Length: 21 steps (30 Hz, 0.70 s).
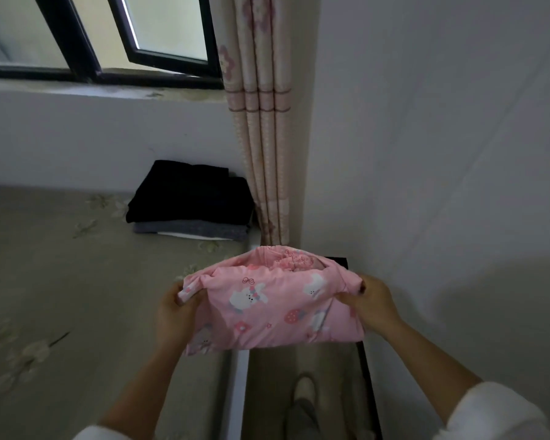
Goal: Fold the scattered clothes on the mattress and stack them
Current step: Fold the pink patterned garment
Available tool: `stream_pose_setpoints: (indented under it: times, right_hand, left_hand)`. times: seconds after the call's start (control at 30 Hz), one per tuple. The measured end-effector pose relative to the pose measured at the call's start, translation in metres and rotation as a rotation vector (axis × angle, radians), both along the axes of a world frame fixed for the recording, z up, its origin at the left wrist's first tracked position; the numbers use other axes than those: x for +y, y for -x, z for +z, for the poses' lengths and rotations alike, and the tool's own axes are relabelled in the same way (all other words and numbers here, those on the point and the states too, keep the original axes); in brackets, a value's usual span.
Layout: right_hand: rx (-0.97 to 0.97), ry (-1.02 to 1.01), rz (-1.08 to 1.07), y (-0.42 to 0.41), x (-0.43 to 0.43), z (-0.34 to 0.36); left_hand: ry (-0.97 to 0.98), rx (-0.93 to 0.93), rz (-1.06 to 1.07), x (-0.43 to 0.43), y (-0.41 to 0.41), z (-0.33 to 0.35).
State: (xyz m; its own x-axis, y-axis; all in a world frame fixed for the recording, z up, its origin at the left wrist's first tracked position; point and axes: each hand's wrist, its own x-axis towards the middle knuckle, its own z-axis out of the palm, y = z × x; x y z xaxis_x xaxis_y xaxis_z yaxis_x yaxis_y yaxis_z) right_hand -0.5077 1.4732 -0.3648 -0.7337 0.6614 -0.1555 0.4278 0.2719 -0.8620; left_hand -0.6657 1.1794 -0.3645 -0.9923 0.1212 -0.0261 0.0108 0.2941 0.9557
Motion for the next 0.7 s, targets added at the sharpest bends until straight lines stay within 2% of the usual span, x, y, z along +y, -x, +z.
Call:
stream_pose_setpoints:
  times: [0.3,0.5,0.7]
  right_hand:
    - [-0.035,0.008,0.138,0.204,0.097,0.011]
    - [-0.047,0.083,0.279,0.322,0.1,0.007]
    - [-0.051,0.073,0.33,0.44,0.091,-0.002]
  left_hand:
    - [-0.029,-0.027,0.189,0.077,0.144,0.007]
    - [0.078,-0.017,0.259,0.076,0.257,0.005]
    - [0.21,0.072,0.196,0.07,0.395,0.017]
